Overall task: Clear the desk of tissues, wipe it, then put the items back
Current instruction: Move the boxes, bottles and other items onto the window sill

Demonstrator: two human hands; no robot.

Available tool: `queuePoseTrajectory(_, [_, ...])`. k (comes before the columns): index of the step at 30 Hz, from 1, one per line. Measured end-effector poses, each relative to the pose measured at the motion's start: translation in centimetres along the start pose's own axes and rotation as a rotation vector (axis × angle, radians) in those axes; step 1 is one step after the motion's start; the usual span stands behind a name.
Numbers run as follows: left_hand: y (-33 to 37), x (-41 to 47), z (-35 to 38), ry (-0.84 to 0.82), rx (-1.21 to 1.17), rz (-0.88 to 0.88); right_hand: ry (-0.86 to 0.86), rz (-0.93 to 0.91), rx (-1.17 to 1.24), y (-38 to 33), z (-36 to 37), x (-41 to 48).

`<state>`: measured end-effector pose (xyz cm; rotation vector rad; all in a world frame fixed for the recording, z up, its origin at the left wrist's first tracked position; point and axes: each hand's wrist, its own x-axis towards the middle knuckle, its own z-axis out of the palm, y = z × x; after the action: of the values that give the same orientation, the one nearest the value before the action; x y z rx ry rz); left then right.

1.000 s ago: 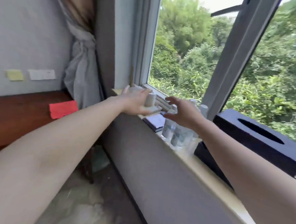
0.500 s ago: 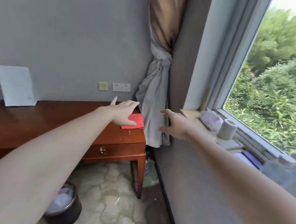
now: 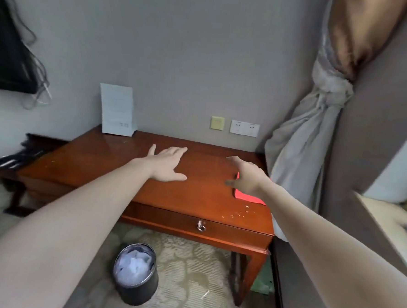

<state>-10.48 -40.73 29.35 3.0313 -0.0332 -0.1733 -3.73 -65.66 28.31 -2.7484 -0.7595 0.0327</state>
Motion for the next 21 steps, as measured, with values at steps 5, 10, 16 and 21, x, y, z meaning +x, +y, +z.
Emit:
queuePoseTrajectory(5, [-4.2, 3.0, 0.9, 0.009, -0.023, -0.183, -0.082, -0.133, -0.001, -0.6, 1.6, 8.5])
queuePoseTrajectory(10, [-7.0, 5.5, 0.3, 0.071, -0.077, -0.342, -0.141, -0.271, 0.012, -1.5, 1.9, 17.1])
queuePoseTrajectory(16, [-9.1, 5.1, 1.7, 0.056, -0.126, -0.578, -0.277, -0.492, 0.036, -4.7, 4.0, 23.7])
queuePoseTrajectory(21, [-11.9, 4.3, 1.9, 0.082, -0.176, -0.724, -0.349, -0.619, 0.046, -7.0, 6.2, 27.1])
